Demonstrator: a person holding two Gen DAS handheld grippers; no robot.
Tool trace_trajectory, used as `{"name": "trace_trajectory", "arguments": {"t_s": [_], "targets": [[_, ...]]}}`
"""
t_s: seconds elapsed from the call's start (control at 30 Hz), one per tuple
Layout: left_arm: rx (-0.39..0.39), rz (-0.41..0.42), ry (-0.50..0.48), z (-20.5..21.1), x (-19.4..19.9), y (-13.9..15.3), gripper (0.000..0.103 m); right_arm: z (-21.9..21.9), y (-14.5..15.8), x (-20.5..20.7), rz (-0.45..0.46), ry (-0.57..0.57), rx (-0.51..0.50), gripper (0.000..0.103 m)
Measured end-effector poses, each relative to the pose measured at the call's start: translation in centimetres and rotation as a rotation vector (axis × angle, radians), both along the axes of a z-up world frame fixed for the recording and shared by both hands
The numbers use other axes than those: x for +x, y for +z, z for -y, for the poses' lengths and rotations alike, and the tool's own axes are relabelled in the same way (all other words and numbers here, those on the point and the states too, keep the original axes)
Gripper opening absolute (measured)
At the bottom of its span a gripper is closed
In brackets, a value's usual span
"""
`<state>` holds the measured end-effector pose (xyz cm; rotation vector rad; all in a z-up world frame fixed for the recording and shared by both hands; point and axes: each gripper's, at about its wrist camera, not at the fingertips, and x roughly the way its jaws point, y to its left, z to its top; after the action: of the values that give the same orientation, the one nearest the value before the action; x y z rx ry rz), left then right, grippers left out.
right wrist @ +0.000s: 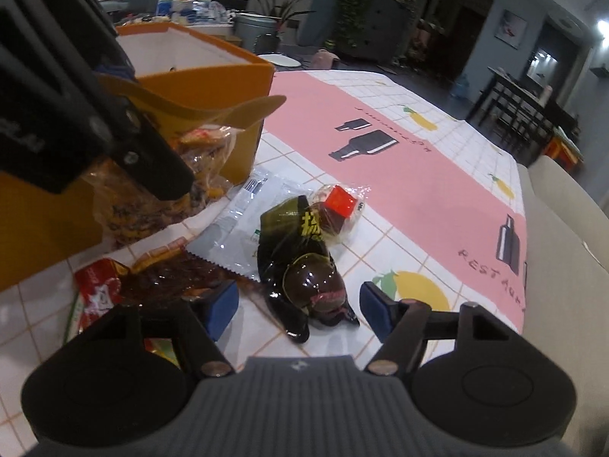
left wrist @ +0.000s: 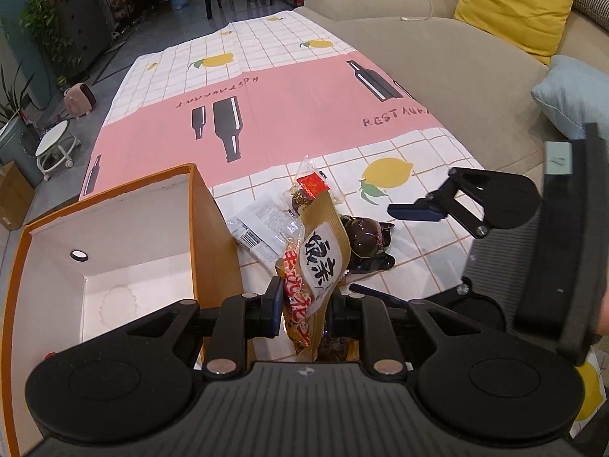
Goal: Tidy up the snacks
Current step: 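Grasp the beige snack bag with the left tool while the right grasps the dark wrapped snack, then carry both snacks over the box and open both tools to drop them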
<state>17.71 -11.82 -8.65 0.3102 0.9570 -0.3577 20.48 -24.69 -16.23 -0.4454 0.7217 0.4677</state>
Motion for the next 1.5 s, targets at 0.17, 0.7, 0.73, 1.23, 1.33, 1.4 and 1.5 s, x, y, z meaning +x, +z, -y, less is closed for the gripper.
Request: {"name": "trace_trajectory", "arguments": {"t_s": [0.17,0.7,0.73,1.23,1.33,1.4,1.5], "targets": [[-0.004,-0.015,0.010,0.0,0.3,-0.3,0.023,-0.8,-0.7,1.3,-0.003,0.021,-0.028,0.067],[-0.066,-0.026,0.027,-0.1,-0.6,0.3,0.023,0.3,-0.9,0.6,-0.103,-0.071,0.005,0.039],[-0.074,-0.025,0.029,-0.1,-0.8,0.4,0.023,0.7,-0.7,0.3,-0.115,-0.093,0.020,0.038],[-0.244,0.037,0.096,-1.7,-4.4,4.9,0.023,3.1,6.6,-7.1,-0.118,-0.355,0.281,0.037],[-0.265,0.067,0.111,-2.6,-5.3,6.3,0.023,2.6,8.4,-8.9,-0.084,-0.363,0.329,0.037],[-0.272,0.087,0.124,-3.3,-5.8,7.1,0.023,2.3,9.5,-9.8,-0.075,-0.364,0.369,0.037],[-0.264,0.123,0.132,-4.7,-6.5,8.4,0.023,1.6,10.8,-10.2,-0.112,-0.329,0.455,0.037]]}}
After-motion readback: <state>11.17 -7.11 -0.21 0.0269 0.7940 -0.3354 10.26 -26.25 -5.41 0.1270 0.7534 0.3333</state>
